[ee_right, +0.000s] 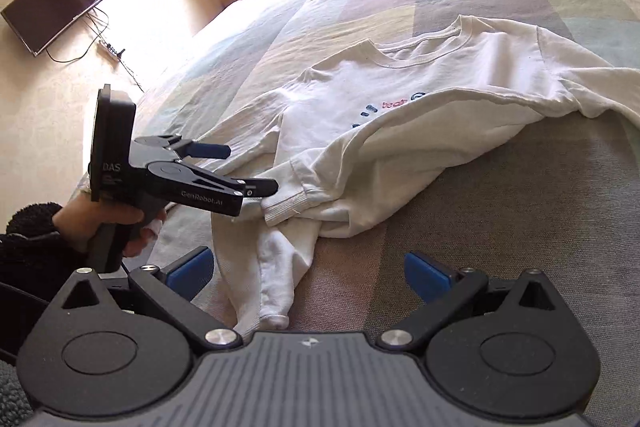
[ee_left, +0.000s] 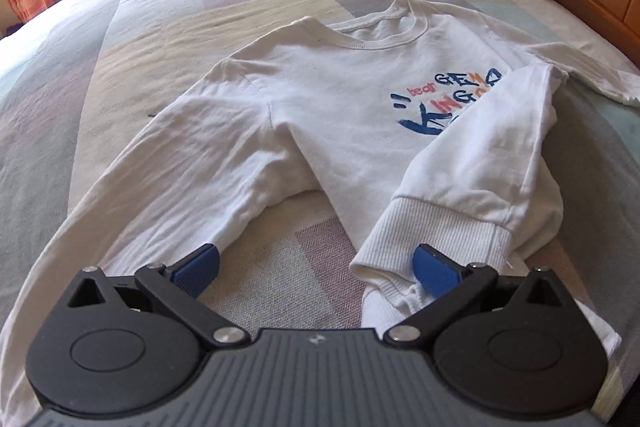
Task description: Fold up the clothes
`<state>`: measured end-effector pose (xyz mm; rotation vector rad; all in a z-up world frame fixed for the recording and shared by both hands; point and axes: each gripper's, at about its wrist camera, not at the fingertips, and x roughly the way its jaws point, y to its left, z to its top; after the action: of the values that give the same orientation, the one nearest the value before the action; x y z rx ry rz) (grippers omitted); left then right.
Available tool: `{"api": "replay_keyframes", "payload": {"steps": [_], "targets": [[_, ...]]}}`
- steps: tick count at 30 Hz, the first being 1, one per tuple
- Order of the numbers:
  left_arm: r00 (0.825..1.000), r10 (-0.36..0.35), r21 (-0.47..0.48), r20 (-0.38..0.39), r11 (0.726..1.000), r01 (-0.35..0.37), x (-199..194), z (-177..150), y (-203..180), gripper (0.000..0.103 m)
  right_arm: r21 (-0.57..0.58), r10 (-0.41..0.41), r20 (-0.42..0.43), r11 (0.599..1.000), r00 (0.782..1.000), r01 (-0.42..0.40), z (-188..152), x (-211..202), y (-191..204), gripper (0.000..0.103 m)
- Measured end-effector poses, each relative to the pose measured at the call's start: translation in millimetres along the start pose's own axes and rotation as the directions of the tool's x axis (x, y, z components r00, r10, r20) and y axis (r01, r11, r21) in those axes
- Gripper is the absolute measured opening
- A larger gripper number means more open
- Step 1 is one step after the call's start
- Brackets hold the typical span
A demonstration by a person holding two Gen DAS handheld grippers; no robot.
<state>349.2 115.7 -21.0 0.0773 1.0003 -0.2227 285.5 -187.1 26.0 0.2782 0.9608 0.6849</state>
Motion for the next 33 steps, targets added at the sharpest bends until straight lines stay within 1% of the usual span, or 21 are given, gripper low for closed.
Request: {"api": "replay_keyframes", "payload": {"steps": [1, 2, 5, 6, 11, 15, 18, 20, 21, 23, 25, 30, 33], "targets": [[1.000, -0.010, -0.048, -0.006, 0.999, 0.010, -2.5, -2.8, 8.3, 0.103, 0.008, 0.012, 0.004, 1.000, 1.000, -0.012, 0.4, 0.6, -0.9, 0.103], [1.000, -0.008, -0.060, -0.003, 0.998, 0.008, -5.1, -4.5, 12.0, 0.103, 0.017, 0.024, 0.009, 1.000, 1.000, -0.024, 0.8, 1.3, -1.8, 0.103], [0.999, 0.027, -0.024, 0.019, 0.999, -0.027, -17.0, -6.7, 13.2, 0.102, 0.055, 0.065, 0.020, 0.996, 0.998, -0.066, 2.9, 10.6, -4.5, 0.103], [0.999, 0.029, -0.019, 0.027, 0.999, -0.029, -20.6, -6.9, 13.7, 0.102, 0.069, 0.079, 0.023, 0.994, 0.997, -0.081, 3.6, 14.2, -5.4, 0.103], [0.998, 0.015, -0.030, 0.060, 0.999, -0.013, -33.4, -8.8, 19.9, 0.102, 0.129, 0.141, 0.055, 0.981, 0.988, -0.147, 15.0, 44.4, -8.5, 0.103], [0.997, 0.016, -0.041, 0.073, 0.999, -0.013, -39.4, -12.7, 26.0, 0.102, 0.176, 0.148, 0.084, 0.971, 0.986, -0.160, 25.3, 73.5, -16.5, 0.103], [0.997, 0.017, -0.055, 0.079, 0.998, -0.013, -42.1, -16.4, 31.5, 0.102, 0.242, 0.150, 0.096, 0.955, 0.984, -0.169, 32.1, 95.0, -27.4, 0.103], [0.997, 0.011, -0.059, 0.082, 0.998, -0.006, -44.1, -19.0, 34.9, 0.102, 0.293, 0.164, 0.096, 0.938, 0.982, -0.185, 34.8, 105.1, -31.5, 0.103], [0.996, 0.010, -0.062, 0.084, 0.998, -0.005, -45.1, -20.4, 36.7, 0.102, 0.311, 0.184, 0.102, 0.928, 0.978, -0.207, 36.0, 108.0, -32.0, 0.103], [0.996, 0.011, -0.069, 0.085, 0.998, -0.005, -45.4, -22.7, 39.9, 0.102, 0.311, 0.241, 0.136, 0.910, 0.961, -0.273, 38.6, 106.1, -27.0, 0.103], [0.996, 0.010, -0.076, 0.084, 0.997, -0.003, -44.6, -24.4, 42.9, 0.102, 0.299, 0.263, 0.163, 0.905, 0.951, -0.301, 42.0, 102.8, -20.8, 0.103], [0.996, -0.001, -0.095, 0.085, 0.995, 0.009, -40.5, -23.5, 47.5, 0.102, 0.299, 0.273, 0.181, 0.900, 0.945, -0.317, 50.4, 102.2, -16.3, 0.103], [0.997, -0.010, -0.096, 0.079, 0.995, 0.018, -35.7, -23.4, 47.4, 0.102, 0.326, 0.280, 0.156, 0.891, 0.947, -0.317, 47.8, 116.9, -24.2, 0.103]]}}
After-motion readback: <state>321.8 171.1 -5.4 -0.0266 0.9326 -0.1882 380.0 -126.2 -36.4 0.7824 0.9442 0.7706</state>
